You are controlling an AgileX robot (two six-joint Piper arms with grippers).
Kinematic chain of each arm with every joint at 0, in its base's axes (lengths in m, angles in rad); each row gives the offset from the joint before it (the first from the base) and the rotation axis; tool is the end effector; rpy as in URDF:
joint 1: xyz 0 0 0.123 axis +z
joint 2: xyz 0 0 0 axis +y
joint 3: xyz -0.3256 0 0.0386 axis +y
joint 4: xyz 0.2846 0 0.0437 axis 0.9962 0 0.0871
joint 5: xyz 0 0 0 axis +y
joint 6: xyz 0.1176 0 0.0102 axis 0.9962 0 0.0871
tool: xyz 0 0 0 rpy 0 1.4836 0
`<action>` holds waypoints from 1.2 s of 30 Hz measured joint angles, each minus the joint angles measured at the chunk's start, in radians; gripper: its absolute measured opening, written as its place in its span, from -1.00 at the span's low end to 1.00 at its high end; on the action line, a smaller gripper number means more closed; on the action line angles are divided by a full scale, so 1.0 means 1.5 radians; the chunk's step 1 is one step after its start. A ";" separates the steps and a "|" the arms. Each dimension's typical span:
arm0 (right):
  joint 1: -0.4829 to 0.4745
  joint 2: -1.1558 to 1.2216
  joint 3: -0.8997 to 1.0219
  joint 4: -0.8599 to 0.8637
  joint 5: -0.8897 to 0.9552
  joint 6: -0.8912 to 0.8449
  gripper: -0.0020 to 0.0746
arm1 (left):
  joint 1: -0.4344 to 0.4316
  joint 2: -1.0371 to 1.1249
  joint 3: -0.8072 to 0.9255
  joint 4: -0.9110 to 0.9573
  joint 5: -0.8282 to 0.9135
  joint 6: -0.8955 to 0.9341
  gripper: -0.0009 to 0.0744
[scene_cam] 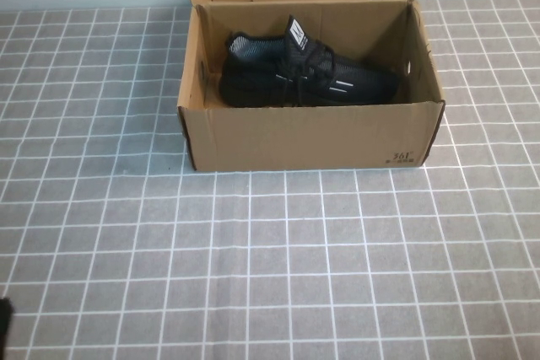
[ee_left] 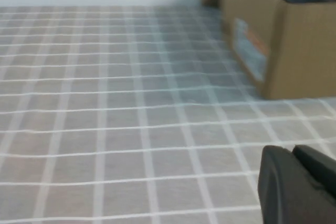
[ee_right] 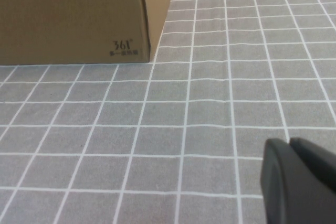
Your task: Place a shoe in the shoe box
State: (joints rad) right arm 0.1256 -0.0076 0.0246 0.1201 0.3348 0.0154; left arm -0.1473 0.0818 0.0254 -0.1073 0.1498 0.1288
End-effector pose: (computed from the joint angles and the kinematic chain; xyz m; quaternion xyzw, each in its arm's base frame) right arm 0.0721 0.0138 0.1673 -0.0107 0.7934 0.0927 0.6015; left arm 0.0814 -0.0140 0.1811 0.0700 0.7610 -0.0462 0.6433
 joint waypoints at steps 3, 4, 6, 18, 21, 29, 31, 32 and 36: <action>0.000 0.000 0.000 0.000 0.000 0.000 -0.99 | 0.052 -0.032 0.000 0.010 0.000 -0.005 -0.98; 0.000 0.000 0.000 0.000 0.000 0.000 -0.99 | 0.061 -0.046 0.000 0.014 0.002 -0.006 -0.98; 0.000 0.000 0.000 0.000 0.002 0.000 -0.99 | 0.067 -0.058 0.000 0.018 0.009 -0.007 -0.98; 0.000 -0.001 0.000 0.000 0.003 0.001 -0.99 | 0.071 -0.062 0.002 0.022 0.154 -0.008 -0.98; 0.000 -0.001 0.000 0.000 0.003 0.001 -0.99 | 0.071 -0.062 0.002 0.022 0.154 -0.008 -0.98; 0.000 -0.001 0.000 0.000 0.003 0.001 -0.99 | 0.071 -0.062 0.002 0.023 0.154 -0.008 -0.98; 0.000 -0.001 0.000 0.000 0.003 0.001 -0.99 | 0.071 -0.062 0.002 0.023 0.154 -0.008 -0.98; 0.000 -0.001 0.000 0.000 0.003 0.001 -0.99 | 0.071 -0.062 0.002 0.023 0.154 -0.008 -0.98; 0.000 -0.001 0.000 0.000 0.003 0.001 -0.99 | 0.071 -0.062 0.002 0.023 0.154 -0.008 -0.98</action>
State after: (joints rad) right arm 0.1256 -0.0091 0.0246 0.1201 0.3397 0.0169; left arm -0.0409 -0.0109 0.0279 -0.0721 0.3805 0.1166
